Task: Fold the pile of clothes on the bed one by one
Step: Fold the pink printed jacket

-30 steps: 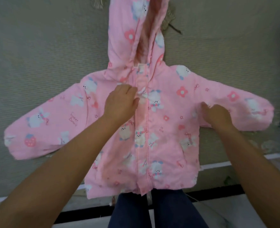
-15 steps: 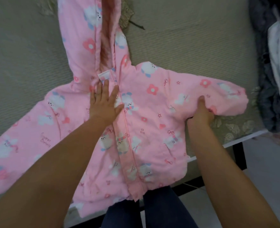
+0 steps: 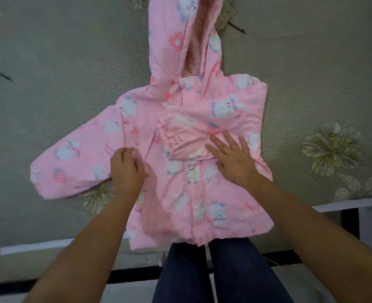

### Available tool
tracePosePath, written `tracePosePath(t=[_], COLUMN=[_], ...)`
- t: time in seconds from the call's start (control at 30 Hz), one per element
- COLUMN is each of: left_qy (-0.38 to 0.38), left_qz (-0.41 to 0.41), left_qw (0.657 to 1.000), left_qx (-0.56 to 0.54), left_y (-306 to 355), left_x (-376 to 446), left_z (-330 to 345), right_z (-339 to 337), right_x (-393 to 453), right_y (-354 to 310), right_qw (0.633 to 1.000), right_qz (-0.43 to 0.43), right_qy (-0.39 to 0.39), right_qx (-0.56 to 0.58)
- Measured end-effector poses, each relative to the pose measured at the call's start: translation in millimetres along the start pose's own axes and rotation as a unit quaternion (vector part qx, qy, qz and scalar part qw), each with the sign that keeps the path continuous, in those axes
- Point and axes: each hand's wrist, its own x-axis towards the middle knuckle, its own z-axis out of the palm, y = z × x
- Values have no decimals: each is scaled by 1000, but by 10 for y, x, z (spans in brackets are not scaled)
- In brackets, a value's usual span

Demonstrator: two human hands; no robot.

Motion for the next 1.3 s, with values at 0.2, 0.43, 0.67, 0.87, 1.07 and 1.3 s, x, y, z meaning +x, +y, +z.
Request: tracePosePath(t=[0.2,0.43,0.67,0.87,1.07,1.3], left_qy=[207,311,125,-143,-152,-17], left_qz=[-560,-365,220,186,272,39], left_qw=[701,791,967,968,949,990], left_qx=[-390,-381,-14,93,43,-131], left_y=[-244,0,648,569,803,1266], left_x=[-29,194,-134,-35,525,1648], left_z=[-16,-265,-24,130,-261,-388], right_z=[-46,-139,-488,-776,-1040,-1514], right_x=[45,89,24,-243,293,1666], right_y=[33,41,170,679,625,540], right_qw=[999,995,994,941,938,841], right_qz=[-28,-39,-27,231,184,217], right_qy=[-20,-63,-12,146,194,237], right_qx=[-28,-63,106,199,221,435])
